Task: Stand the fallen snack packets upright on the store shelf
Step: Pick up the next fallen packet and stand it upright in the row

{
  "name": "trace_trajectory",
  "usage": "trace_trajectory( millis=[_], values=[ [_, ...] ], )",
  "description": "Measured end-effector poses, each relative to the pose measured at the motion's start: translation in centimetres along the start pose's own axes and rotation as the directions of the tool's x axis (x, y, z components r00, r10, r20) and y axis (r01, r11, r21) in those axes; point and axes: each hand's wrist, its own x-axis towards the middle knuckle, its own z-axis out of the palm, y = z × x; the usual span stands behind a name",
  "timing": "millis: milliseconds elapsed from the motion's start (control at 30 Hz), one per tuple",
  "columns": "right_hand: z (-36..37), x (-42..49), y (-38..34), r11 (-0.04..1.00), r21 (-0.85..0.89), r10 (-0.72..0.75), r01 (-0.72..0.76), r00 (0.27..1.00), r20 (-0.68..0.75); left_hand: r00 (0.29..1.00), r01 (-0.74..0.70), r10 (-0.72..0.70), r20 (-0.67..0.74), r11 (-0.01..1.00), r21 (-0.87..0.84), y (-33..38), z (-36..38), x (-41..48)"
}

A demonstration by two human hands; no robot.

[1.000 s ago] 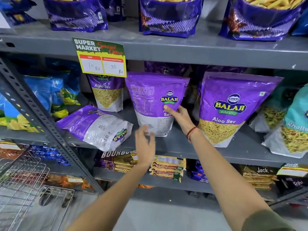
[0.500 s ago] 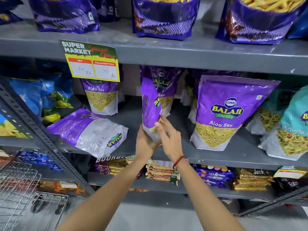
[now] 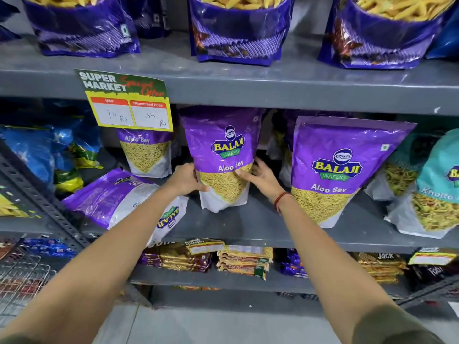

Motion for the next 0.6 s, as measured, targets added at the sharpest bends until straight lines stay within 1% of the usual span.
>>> trace_trajectory(
  millis=[67,133,200,300,400,500,567,600],
  values=[
    [0.2,-0.1,-0.2,1.0,0.025,0.011,-0.01,0.998,-0.057,0.999,0.017,-0.012,0.032,0.992,-0.128,-1.0,0.2,0.1],
    [0.5,-0.8,-0.2,1.0,-0.013,-0.008,0.005,0.984,-0.178,0.997,0.027,-0.003,0.079,0.952,-0.305,-1.1,0.3,-0.6],
    [1.0,-2.2,-0.4,0.996,-0.083,-0.063,0.042,0.961,-0.268,0.992,0.018,0.03,0.119,0.922,-0.387,-1.0,0.5,-1.1],
    [2.2,-4.5,-0.3,0.987,-0.142,-0.125,0.079,0.925,-0.358,0.983,0.018,0.059,0.171,0.909,-0.416,-0.8,0.4,-1.2],
    [3.1,-5.9,-0.3,0.984,-0.134,-0.161,0.117,0.903,-0.398,0.972,0.038,0.059,0.226,0.914,-0.403,-0.5,0.1,-1.8],
    [3.4,-6.4,-0.5,0.98,-0.166,-0.169,0.111,0.905,-0.391,0.959,0.021,0.095,0.268,0.915,-0.402,-0.2,-0.4,-2.6],
    [3.2,-6.6,-0.8,0.98,-0.182,-0.15,0.086,0.913,-0.38,0.951,0.016,0.12,0.283,0.9,-0.435,0.0,-0.7,-3.1],
    [3.0,-6.6,-1.1,0.983,-0.17,-0.135,0.074,0.914,-0.383,0.955,0.013,0.129,0.268,0.881,-0.473,0.2,-0.9,-3.3]
  ],
)
